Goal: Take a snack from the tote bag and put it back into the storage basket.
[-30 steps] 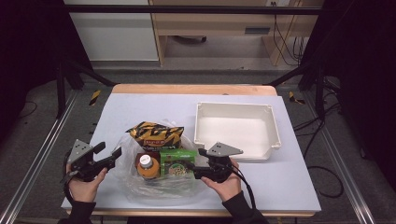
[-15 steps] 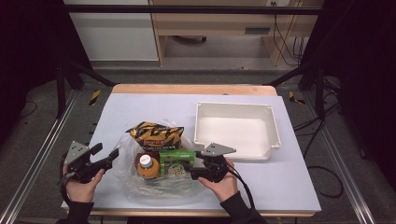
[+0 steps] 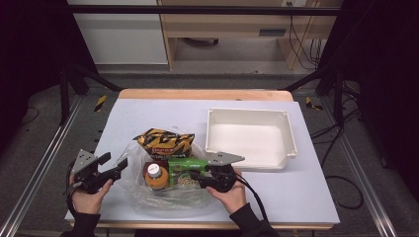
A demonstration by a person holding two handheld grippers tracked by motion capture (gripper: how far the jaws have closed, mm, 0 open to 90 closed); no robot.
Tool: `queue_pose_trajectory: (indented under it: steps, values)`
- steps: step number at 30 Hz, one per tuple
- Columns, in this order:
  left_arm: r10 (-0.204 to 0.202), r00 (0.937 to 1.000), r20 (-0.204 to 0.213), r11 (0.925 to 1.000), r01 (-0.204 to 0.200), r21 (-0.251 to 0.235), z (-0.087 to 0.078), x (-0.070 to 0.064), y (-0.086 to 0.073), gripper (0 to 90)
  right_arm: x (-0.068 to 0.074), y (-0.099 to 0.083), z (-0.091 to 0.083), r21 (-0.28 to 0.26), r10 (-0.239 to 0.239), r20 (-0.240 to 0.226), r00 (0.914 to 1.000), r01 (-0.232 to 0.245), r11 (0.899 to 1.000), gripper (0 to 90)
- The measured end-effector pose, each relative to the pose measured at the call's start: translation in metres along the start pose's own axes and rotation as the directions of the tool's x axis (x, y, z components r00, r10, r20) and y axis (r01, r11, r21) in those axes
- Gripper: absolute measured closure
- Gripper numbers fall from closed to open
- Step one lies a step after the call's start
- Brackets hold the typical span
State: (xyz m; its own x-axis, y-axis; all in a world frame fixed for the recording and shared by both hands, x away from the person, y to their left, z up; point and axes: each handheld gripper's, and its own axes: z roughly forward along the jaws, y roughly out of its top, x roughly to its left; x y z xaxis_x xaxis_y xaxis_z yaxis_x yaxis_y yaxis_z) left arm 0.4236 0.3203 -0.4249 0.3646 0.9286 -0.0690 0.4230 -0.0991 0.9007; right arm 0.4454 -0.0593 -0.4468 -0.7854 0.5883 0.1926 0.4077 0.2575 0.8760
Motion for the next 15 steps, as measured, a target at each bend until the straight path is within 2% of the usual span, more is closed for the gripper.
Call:
queue_pose_trajectory:
  steps: [5,15]
  values:
    - [-0.001,1.0,-0.001,1.0,0.001,0.0,0.0,0.0,0.0,29.8,-0.001,0.002,-0.011,-0.033,0.006,-0.037,0.9993,-0.007,0.999,69.5]
    - [-0.005,1.0,-0.002,1.0,0.005,-0.003,-0.002,0.001,0.0,29.8,0.003,0.006,-0.017,-0.069,-0.023,-0.064,0.9977,0.019,0.997,74.9]
